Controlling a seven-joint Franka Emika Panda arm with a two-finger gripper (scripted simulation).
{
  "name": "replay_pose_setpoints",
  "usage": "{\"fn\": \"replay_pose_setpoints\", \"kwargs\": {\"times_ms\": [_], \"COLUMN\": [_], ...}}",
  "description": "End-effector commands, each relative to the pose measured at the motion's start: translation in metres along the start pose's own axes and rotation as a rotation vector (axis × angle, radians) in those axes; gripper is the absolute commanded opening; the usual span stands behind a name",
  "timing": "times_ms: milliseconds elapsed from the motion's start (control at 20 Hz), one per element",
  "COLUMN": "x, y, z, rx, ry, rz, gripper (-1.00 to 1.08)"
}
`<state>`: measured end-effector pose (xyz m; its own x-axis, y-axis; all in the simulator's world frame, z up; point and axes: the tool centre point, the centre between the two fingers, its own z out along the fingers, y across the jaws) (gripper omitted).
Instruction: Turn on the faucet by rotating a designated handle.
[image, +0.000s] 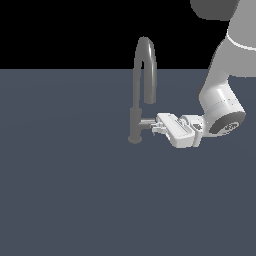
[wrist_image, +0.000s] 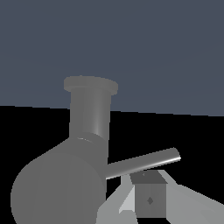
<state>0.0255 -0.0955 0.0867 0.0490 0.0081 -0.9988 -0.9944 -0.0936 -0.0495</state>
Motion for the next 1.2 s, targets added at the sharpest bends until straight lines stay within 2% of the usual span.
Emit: {"fn": "replay_pose_setpoints", "kwargs": {"times_ms": [0, 350, 400, 1150], "x": [0.025, 0.047, 0.010, 0.052], "y": [0.004, 0.003, -0.009, -0.020], "z": [0.000, 0.000, -0.004, -0.002], "rx": [0.011, 0.014, 0.001, 0.011], "ry": [0.004, 0.004, -0.003, 0.002], "rz": [0.029, 0.044, -0.011, 0.030], "gripper": [-1.00, -1.00, -1.00, -1.00]}}
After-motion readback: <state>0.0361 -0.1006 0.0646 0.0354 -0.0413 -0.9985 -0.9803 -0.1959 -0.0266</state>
